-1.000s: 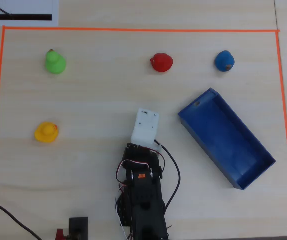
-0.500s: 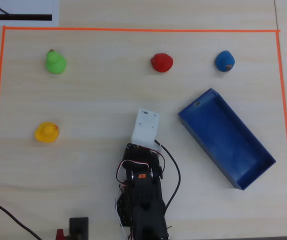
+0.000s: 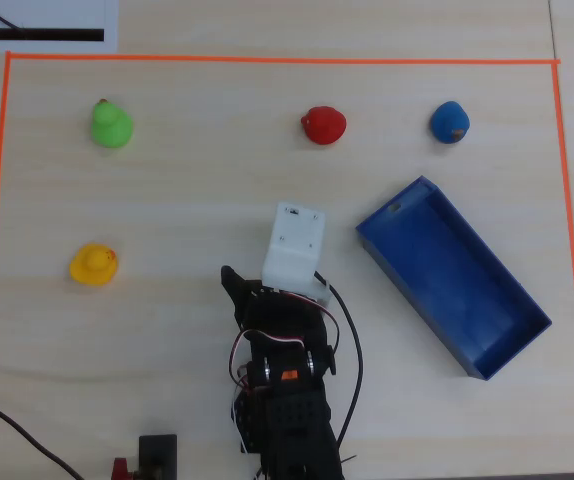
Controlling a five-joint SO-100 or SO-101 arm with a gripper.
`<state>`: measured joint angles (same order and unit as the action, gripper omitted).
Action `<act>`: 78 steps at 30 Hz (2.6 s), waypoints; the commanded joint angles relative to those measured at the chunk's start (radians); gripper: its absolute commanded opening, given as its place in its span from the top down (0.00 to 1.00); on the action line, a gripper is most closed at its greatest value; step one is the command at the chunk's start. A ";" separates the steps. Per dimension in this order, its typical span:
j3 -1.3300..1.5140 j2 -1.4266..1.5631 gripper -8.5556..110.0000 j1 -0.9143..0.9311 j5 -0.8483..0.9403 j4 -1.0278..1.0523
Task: Grasp yellow duck and put it into box.
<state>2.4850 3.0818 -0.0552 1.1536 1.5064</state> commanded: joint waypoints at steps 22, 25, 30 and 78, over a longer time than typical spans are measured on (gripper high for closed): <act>-0.787 -1.166 0.52 -0.703 -0.595 0.104; -0.788 -1.246 0.52 -0.769 -0.646 0.041; -0.830 -1.362 0.52 -0.788 -0.692 -0.066; -0.661 -1.657 0.54 -0.833 -0.891 -0.658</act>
<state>1.8331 1.4235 -0.8974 0.2684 0.8744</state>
